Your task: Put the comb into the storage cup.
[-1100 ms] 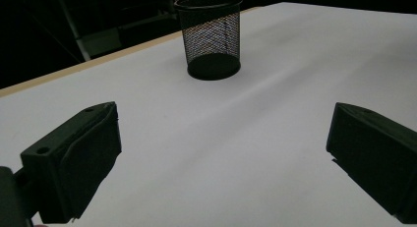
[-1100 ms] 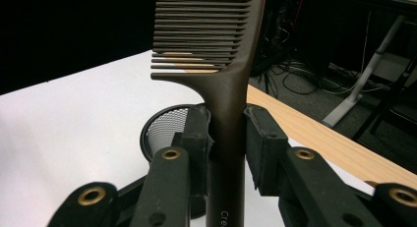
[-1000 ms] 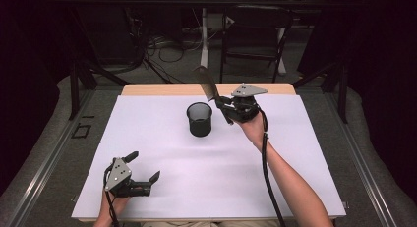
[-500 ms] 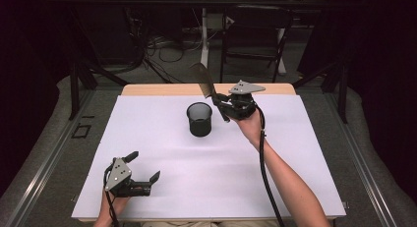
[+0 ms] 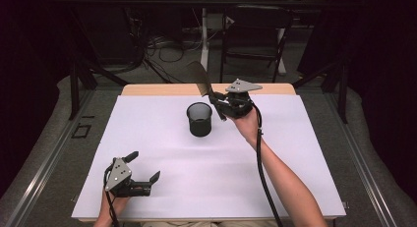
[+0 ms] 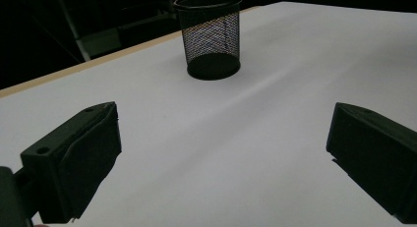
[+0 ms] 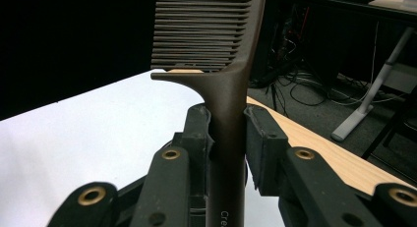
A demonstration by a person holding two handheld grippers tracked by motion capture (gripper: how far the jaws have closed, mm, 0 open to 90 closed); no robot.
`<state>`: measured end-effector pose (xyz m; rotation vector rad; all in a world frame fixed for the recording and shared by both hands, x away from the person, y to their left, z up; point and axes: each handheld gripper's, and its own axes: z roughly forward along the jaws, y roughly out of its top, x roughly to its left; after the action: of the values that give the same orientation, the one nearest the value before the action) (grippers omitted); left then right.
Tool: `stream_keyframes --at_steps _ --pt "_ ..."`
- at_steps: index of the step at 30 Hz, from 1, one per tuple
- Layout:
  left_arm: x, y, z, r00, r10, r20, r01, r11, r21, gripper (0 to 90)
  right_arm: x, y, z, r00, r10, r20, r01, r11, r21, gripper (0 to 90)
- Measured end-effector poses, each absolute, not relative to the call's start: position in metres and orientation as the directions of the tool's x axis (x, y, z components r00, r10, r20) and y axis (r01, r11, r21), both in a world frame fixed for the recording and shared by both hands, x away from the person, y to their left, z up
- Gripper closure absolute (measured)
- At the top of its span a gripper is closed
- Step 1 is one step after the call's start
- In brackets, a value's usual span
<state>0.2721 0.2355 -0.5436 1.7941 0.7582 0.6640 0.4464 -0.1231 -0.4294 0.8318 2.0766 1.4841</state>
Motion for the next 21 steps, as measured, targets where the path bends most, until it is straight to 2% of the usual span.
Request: stream_keyframes --at_steps 21 --pt "0.2718 0.2353 -0.5432 0.649 0.756 0.09 0.183 -0.27 0.945 0.1 0.4517 -0.116 -0.4287 -0.707 0.707 -0.008 0.186 0.197 0.963 72.7"
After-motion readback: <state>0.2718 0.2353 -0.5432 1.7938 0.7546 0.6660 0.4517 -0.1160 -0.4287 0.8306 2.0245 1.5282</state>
